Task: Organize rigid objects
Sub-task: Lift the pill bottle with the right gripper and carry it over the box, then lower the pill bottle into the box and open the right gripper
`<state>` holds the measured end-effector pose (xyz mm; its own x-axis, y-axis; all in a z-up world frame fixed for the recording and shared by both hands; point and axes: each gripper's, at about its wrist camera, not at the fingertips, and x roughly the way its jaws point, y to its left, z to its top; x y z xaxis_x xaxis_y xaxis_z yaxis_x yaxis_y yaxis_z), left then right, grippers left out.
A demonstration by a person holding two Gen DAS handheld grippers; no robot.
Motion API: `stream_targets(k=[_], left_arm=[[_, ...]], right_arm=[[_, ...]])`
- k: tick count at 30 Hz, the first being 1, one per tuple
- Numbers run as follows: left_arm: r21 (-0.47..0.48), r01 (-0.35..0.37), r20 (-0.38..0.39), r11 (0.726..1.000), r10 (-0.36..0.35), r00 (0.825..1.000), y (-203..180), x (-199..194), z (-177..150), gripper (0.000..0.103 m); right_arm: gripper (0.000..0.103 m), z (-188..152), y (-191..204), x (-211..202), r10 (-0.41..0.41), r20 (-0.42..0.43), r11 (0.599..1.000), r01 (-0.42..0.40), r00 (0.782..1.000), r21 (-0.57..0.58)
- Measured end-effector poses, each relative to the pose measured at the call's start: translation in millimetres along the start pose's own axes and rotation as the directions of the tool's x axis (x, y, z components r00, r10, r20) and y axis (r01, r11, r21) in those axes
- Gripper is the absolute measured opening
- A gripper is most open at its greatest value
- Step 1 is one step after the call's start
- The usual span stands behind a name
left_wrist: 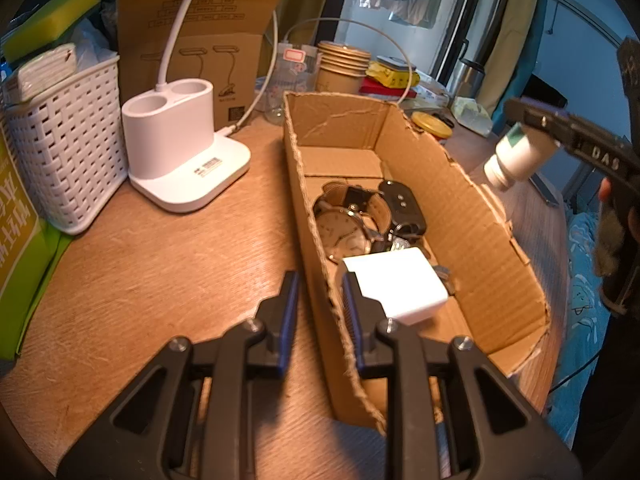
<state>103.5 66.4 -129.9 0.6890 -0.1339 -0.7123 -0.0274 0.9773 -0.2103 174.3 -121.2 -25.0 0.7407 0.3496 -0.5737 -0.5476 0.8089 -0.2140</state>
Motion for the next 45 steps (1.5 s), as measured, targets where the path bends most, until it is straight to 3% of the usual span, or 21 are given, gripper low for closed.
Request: stream_targets(k=[8, 14, 34, 45], left_arm=[[0.000, 0.000, 0.000, 1.000, 0.000, 1.000, 0, 0, 0, 0.023], [0.000, 0.000, 0.000, 1.000, 0.000, 1.000, 0, 0, 0, 0.023], [0.000, -0.001, 0.000, 1.000, 0.001, 1.000, 0, 0, 0, 0.023], [0.000, 0.000, 0.000, 1.000, 0.000, 1.000, 1, 1, -2, 0.023]], right_arm=[[0.042, 27, 26, -13, 0.036, 0.051, 0.996, -0.032, 0.998, -0.078], [0.042, 37, 44, 0, 0.066, 0.041, 0.991, -0.061, 0.997, -0.119], [0.042, 29, 61, 65, 0.139, -0.077, 0.982, -0.147, 0.987, -0.117], [0.045, 31, 56, 107, 0.101, -0.121, 0.988, -0.114, 0.987, -0.101]])
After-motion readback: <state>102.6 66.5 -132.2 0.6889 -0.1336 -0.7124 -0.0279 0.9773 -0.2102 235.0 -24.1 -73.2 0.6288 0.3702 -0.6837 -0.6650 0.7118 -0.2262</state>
